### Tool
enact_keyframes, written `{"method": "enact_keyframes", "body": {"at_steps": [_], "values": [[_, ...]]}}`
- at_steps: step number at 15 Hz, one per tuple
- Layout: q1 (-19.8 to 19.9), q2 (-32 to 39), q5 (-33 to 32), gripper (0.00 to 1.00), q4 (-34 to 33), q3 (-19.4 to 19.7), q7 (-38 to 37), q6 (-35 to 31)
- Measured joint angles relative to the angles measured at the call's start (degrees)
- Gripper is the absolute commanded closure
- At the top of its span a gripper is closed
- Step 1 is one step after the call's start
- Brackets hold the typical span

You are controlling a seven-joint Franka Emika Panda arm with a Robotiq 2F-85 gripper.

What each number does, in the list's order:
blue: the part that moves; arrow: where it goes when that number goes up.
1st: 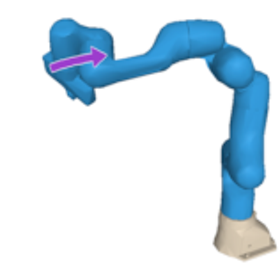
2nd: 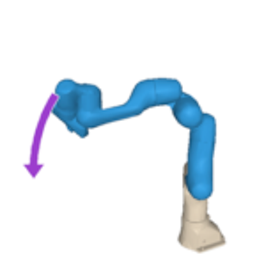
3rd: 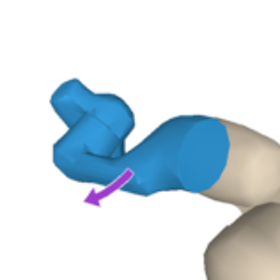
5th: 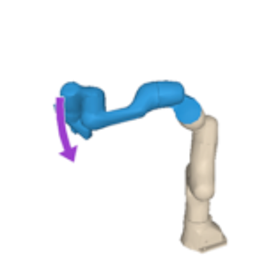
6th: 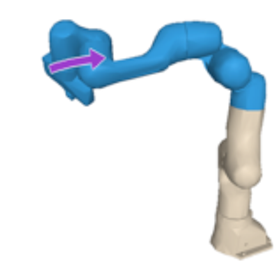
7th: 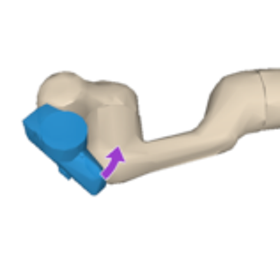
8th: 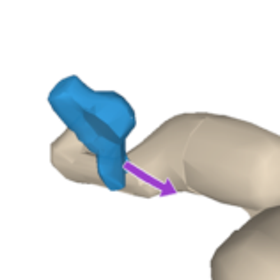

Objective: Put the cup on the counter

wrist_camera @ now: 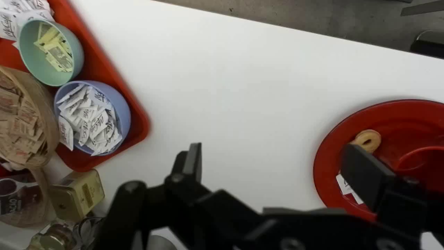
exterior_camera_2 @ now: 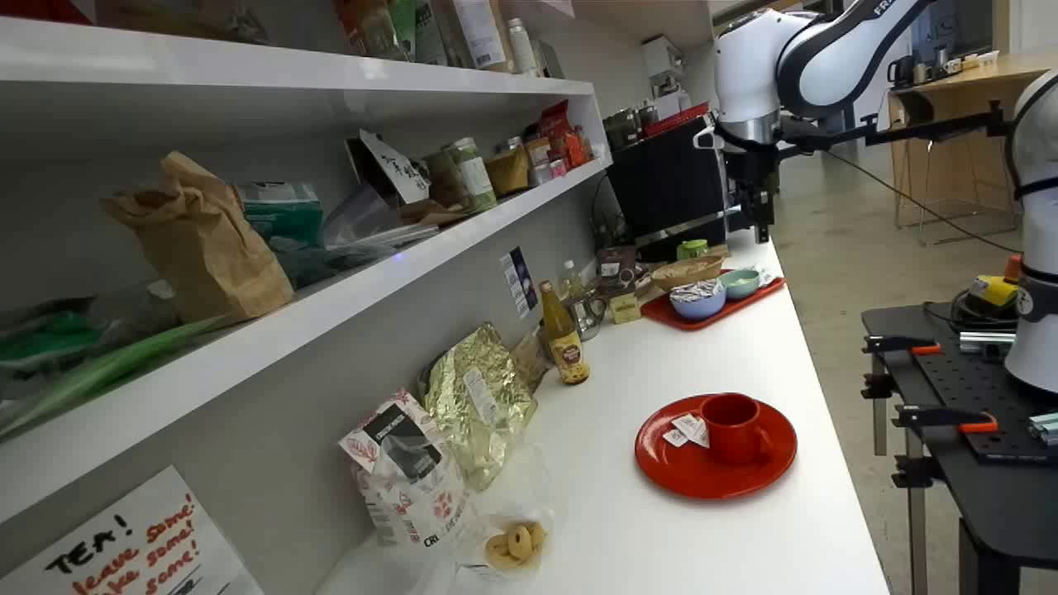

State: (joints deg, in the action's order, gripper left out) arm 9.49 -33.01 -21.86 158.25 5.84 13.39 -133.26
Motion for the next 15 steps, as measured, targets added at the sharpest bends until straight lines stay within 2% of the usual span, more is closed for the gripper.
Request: {"method": "enact_keyframes", "body": {"at_steps": [12,15], "values": [[-0.07,0.00,0.05,0.00,-0.01,0.00,0.00,0.00],[-1.17,0.64,0.65,0.00,-0.06,-0.05,-0.46,-1.69]]}}
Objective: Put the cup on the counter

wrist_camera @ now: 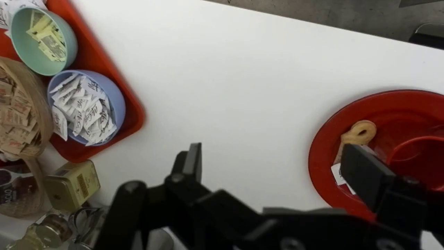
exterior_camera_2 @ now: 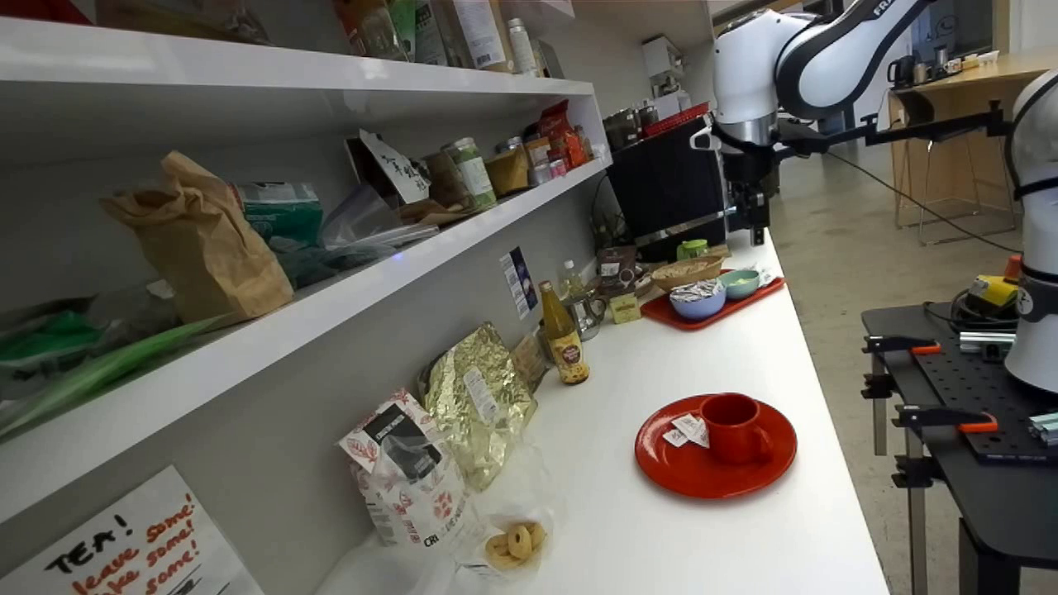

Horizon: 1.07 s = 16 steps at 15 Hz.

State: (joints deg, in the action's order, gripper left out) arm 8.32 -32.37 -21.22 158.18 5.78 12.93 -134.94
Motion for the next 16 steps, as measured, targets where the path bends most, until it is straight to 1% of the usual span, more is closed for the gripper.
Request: {"method": "enact_keyframes", "body": {"at_steps": [4,7,9,13,16], "values": [[-2.86,3.44,3.79,0.00,-0.08,-0.46,-1.85,-6.63],[-5.01,6.65,7.80,0.00,-0.25,-1.74,-4.45,-11.82],[-7.38,6.41,11.68,0.00,-0.63,-3.94,-6.83,-11.74],[-13.78,3.36,18.38,0.00,-1.08,-9.12,-11.80,-10.49],[-18.44,3.38,22.73,0.00,-1.31,-11.31,-12.94,-10.08]]}}
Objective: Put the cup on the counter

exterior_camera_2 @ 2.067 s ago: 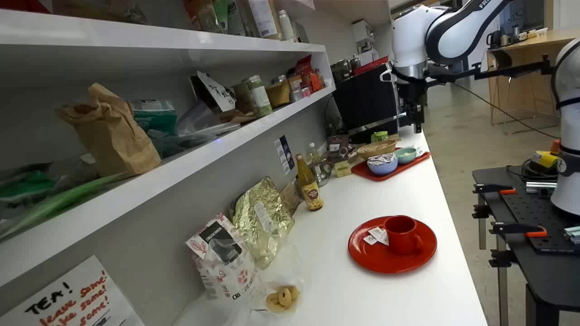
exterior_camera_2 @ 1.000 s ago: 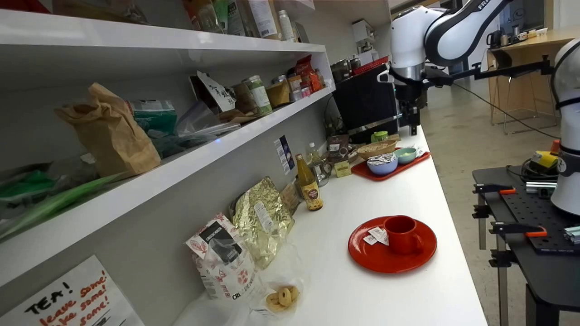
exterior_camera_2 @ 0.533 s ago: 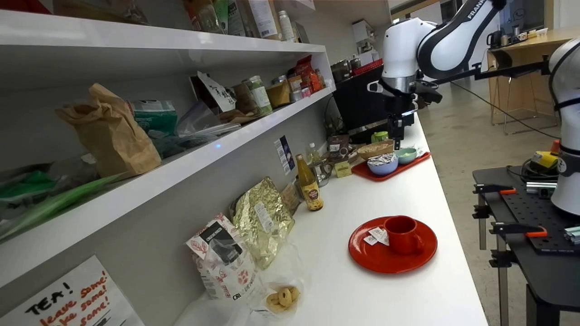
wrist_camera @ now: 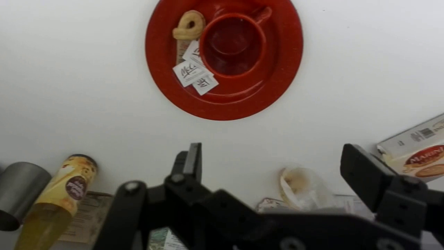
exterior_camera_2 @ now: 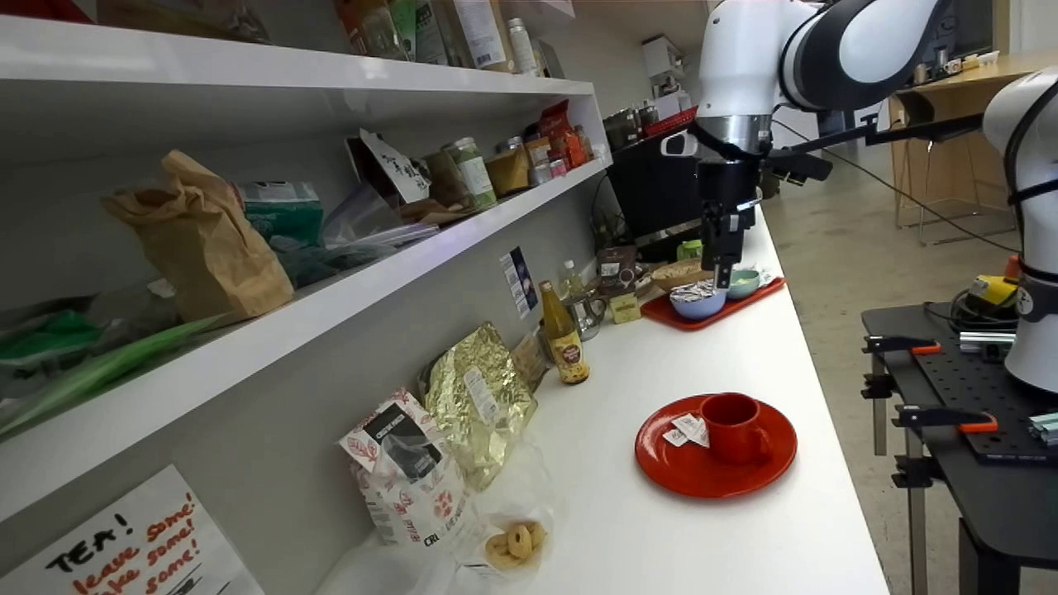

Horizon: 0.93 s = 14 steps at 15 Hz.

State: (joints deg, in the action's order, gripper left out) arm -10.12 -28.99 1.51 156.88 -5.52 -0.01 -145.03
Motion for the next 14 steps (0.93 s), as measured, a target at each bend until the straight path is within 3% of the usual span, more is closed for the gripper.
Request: {"method": "enact_keyframes", "body": {"at_steps": [14], "values": [[-0.23,1.40,0.94,0.00,0.50,-0.27,-0.06,-0.02]]}}
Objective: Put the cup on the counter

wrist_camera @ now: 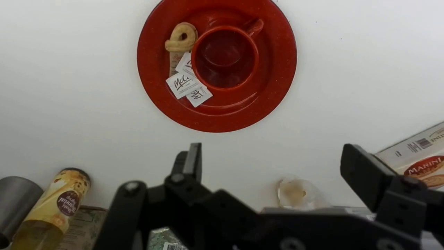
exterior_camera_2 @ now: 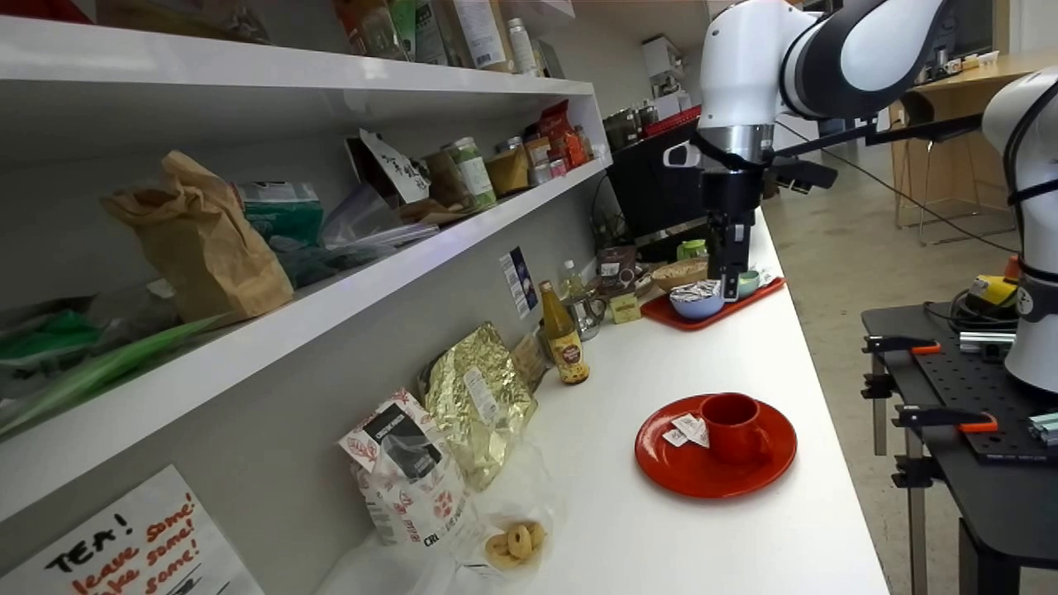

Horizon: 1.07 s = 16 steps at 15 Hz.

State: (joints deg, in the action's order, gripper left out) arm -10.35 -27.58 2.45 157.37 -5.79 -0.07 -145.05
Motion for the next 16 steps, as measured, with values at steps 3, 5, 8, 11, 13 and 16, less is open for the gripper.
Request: {"method": "enact_keyframes", "body": {"at_steps": [3,5,8,11,13,16], "values": [[-0.97,2.40,0.33,0.00,0.24,-0.37,0.00,-0.39],[-1.13,4.31,0.33,0.00,0.25,-0.66,0.00,-0.91],[-0.62,7.53,0.10,0.00,0.22,-0.89,-0.06,-2.45],[1.40,11.78,-1.14,0.00,-0.11,-0.91,-0.15,-4.51],[3.56,15.39,-3.48,0.00,-0.84,-0.90,-1.08,-5.92],[6.65,21.19,-8.12,0.00,-2.95,-0.86,-3.89,-6.86]]}}
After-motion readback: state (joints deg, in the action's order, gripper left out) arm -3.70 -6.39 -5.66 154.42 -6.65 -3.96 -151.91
